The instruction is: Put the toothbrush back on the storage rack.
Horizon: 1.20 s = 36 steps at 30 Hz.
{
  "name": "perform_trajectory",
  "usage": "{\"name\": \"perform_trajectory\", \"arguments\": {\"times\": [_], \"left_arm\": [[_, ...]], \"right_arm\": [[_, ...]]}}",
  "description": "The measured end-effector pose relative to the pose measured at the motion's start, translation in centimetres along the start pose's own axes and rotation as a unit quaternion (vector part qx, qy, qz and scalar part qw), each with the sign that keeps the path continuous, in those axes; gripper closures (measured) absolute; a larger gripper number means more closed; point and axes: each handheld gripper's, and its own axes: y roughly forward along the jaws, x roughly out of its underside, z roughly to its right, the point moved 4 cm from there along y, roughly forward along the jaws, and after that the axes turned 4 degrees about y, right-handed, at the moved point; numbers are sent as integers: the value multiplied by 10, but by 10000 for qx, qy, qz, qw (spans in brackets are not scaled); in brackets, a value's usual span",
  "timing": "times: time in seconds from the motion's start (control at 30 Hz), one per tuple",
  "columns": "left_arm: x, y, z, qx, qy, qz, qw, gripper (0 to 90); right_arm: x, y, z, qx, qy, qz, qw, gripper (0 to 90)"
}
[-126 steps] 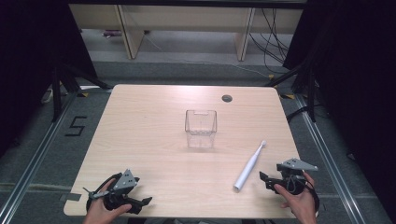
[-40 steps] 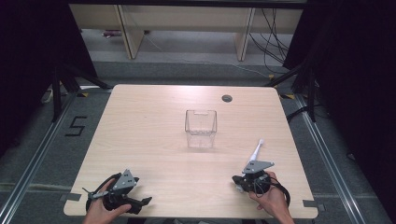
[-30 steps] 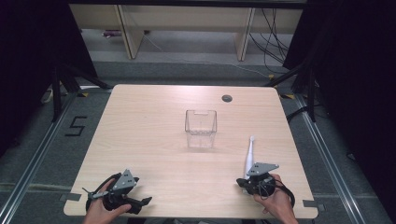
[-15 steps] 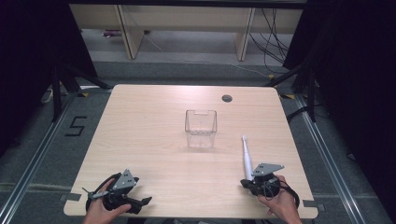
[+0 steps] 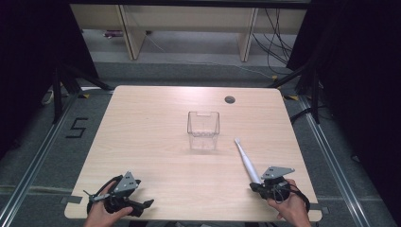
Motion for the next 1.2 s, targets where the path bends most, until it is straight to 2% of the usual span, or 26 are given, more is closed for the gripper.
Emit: {"name": "perform_trajectory", "arguments": {"times": [0.03,0.07,0.1,0.13,0.17,0.2,0.23,0.33,0.37,0.43,0.47,0.53,0.57,0.6,0.7,0.73,0.8,0.87,0.9,0.97,1.03,1.07,1.13,1.2], "left_arm": [[0,0,0,-7,-12,6,10000,149],[0,0,0,-37,0,-12,10000,149],[0,0,0,-36,5,-13,10000,149],[0,0,0,-33,15,-12,10000,150],[0,0,0,-27,-5,1,10000,150],[0,0,0,-19,3,-7,10000,150],[0,0,-1,-40,-1,-11,10000,149],[0,0,-1,-33,7,-3,10000,150],[0,0,-1,-35,5,-5,10000,150],[0,0,0,-9,-13,5,10000,149],[0,0,0,-11,-18,3,10000,149],[0,0,0,-10,-21,11,10000,149],[0,0,0,-13,-28,10,10000,149],[0,1,0,9,-62,55,10000,150],[0,0,-1,-52,-29,-8,10000,150],[0,0,-1,-52,-20,-7,10000,149],[0,0,-1,-53,-28,-3,10000,150],[0,-1,-1,-52,-44,-8,10000,149],[0,-1,-1,-52,-44,-8,10000,150],[0,0,-2,-55,-38,-19,10000,149],[0,0,-1,-45,-37,-13,10000,149],[0,0,-1,-45,-35,-14,10000,150],[0,0,-2,-63,-47,-13,10000,150],[0,-1,-3,-62,-8,-81,9999,149]], "right_arm": [[1,-1,-1,-59,85,-37,9999,900],[1,-1,1,11,97,-54,9999,900],[1,-1,2,-17,-13,-21,10000,900],[3,-2,0,-18,173,-77,9998,900],[2,-3,3,-28,-61,-74,10000,900],[2,-1,4,-93,-6,-32,10000,900],[3,-4,4,-41,63,-174,9998,900],[3,-4,6,-14,-35,-113,9999,900],[4,-5,3,0,191,-131,9997,900],[4,-5,6,32,0,-70,10000,900],[4,-3,7,-53,-72,-24,10000,900],[4,-5,7,-73,-87,-106,9999,897],[3,-8,4,-41,124,-162,9998,885],[1,-8,2,-52,84,-22,9999,866],[-9,-16,-6,-30,26,-35,10000,828],[-11,-17,-7,32,-4,-43,10000,815],[-19,-19,-6,220,-271,37,9994,771],[-30,-23,-2,351,-374,-42,9987,713],[-30,-23,-2,351,-374,-42,9987,713],[-36,-24,1,513,-432,-125,9977,675],[-42,-23,4,582,-427,-270,9970,632],[-46,-19,6,680,-258,-407,9965,605],[-49,-18,10,705,-322,-486,9958,584],[-52,-13,14,760,-244,-681,9945,557]]}}
